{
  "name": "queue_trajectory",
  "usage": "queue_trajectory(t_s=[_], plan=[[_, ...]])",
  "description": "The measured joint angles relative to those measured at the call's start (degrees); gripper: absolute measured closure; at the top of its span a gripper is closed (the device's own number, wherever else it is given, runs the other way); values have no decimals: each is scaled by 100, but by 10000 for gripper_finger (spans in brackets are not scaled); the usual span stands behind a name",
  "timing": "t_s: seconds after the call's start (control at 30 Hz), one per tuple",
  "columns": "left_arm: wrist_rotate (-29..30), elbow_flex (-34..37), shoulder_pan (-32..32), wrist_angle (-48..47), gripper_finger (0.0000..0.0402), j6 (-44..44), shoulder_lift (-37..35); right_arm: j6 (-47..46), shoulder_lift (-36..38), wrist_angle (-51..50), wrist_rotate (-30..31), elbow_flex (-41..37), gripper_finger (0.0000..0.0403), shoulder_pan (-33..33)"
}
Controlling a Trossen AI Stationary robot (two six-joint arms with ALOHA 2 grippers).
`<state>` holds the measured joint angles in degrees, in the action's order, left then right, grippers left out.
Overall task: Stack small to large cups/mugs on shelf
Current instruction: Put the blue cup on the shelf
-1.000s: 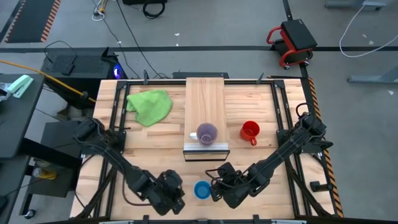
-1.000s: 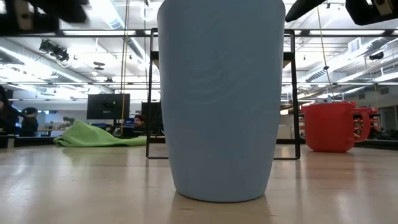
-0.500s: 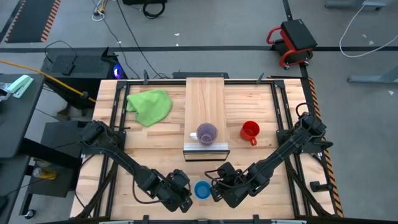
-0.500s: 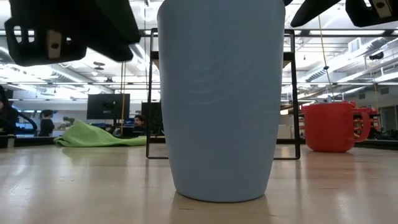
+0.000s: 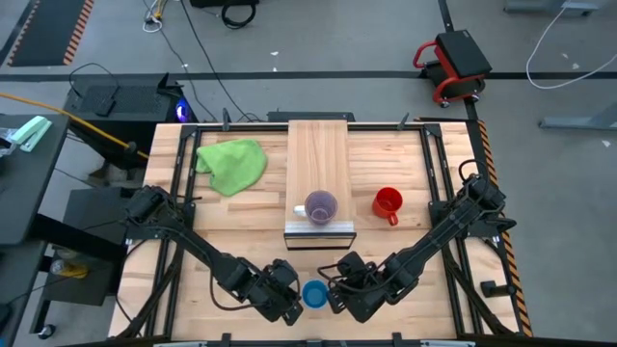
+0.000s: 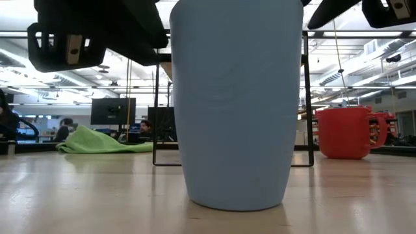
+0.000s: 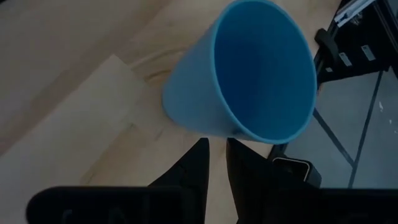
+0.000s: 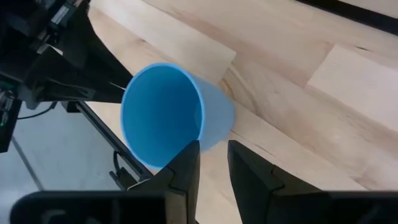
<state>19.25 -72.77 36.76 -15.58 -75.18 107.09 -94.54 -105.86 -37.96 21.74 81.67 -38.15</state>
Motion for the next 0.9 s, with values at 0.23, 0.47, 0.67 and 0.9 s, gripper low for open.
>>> queue_trajectory(t_s=[0.23, 0.47, 0.67, 0.9], plan=[[0, 0, -111, 180, 342, 149, 0, 22, 0, -164, 0, 0, 312, -2], [-141, 0, -255, 178, 335, 302, 0, 24, 0, -308, 0, 0, 312, -54], [-250, 0, -244, -151, 341, 336, 0, -37, 3, -655, 2, 0, 312, -178], [-750, 9, -74, -708, 346, -112, 278, -700, 46, -1307, 31, 4, 312, -756]])
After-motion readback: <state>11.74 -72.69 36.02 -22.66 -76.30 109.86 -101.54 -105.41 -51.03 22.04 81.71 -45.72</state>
